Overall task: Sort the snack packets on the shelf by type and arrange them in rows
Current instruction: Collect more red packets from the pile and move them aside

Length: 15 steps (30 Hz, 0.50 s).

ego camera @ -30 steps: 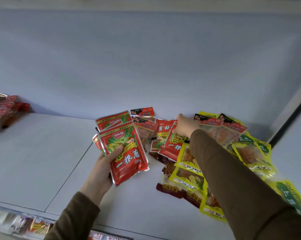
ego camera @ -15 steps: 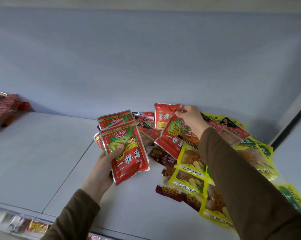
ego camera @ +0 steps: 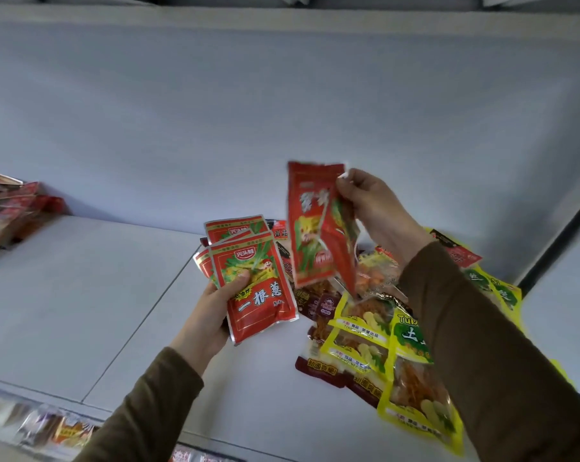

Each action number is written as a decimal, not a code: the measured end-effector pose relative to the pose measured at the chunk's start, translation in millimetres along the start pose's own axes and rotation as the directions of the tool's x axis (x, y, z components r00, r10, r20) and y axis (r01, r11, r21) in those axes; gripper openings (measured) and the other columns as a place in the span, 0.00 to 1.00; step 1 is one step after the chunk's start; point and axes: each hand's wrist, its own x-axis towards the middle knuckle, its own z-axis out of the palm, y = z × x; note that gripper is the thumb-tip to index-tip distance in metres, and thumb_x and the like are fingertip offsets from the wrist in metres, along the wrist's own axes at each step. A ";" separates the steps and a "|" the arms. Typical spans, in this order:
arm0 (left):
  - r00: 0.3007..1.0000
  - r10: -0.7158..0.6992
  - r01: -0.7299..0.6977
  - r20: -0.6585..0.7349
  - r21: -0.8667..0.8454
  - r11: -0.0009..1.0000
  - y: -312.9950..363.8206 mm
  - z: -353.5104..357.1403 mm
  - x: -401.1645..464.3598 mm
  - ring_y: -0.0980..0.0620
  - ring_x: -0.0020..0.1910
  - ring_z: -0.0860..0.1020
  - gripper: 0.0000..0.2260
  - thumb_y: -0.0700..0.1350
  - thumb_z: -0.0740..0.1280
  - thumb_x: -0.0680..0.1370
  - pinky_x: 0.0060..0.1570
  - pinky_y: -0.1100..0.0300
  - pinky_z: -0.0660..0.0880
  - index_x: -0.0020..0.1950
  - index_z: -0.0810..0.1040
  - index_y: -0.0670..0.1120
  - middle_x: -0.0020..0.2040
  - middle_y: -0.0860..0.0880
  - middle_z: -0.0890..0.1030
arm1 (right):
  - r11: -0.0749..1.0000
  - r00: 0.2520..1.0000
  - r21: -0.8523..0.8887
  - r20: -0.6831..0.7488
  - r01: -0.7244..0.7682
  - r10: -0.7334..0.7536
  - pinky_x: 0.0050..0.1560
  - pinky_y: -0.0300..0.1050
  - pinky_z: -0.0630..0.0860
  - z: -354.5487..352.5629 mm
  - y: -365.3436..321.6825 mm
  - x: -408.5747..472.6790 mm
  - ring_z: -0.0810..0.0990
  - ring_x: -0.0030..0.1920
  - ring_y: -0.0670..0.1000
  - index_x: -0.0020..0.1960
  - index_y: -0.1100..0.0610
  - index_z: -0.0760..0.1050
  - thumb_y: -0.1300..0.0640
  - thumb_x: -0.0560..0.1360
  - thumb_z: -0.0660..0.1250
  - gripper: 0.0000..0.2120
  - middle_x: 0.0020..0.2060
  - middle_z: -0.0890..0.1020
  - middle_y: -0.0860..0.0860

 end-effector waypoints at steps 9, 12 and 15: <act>0.988 -0.075 0.075 0.133 0.004 0.997 -4.0 12.9 -18.3 0.36 0.57 0.84 0.34 0.70 0.70 0.72 0.56 0.35 0.80 0.69 0.77 0.47 0.61 0.40 0.84 | 0.813 0.965 -0.581 0.183 -0.048 0.187 0.57 0.51 0.80 55.9 59.8 -13.9 0.86 0.51 0.47 0.47 0.59 0.75 0.53 0.79 0.70 0.10 0.56 0.86 0.47; 0.977 -0.056 0.052 0.205 0.026 0.998 -2.3 13.3 -25.8 0.35 0.62 0.82 0.41 0.77 0.64 0.70 0.61 0.35 0.78 0.71 0.76 0.48 0.64 0.40 0.83 | 0.674 0.983 -0.738 0.149 0.041 0.103 0.60 0.56 0.79 65.6 65.3 -20.4 0.84 0.57 0.52 0.44 0.54 0.74 0.48 0.79 0.69 0.10 0.64 0.82 0.47; 0.977 -0.055 0.039 0.204 0.082 0.996 0.5 19.8 -37.5 0.38 0.59 0.84 0.38 0.74 0.65 0.71 0.53 0.43 0.83 0.70 0.75 0.48 0.62 0.42 0.84 | 0.568 0.990 -0.813 0.133 0.130 -0.036 0.51 0.48 0.80 75.6 69.6 -28.1 0.84 0.52 0.49 0.41 0.46 0.71 0.45 0.79 0.68 0.11 0.52 0.85 0.46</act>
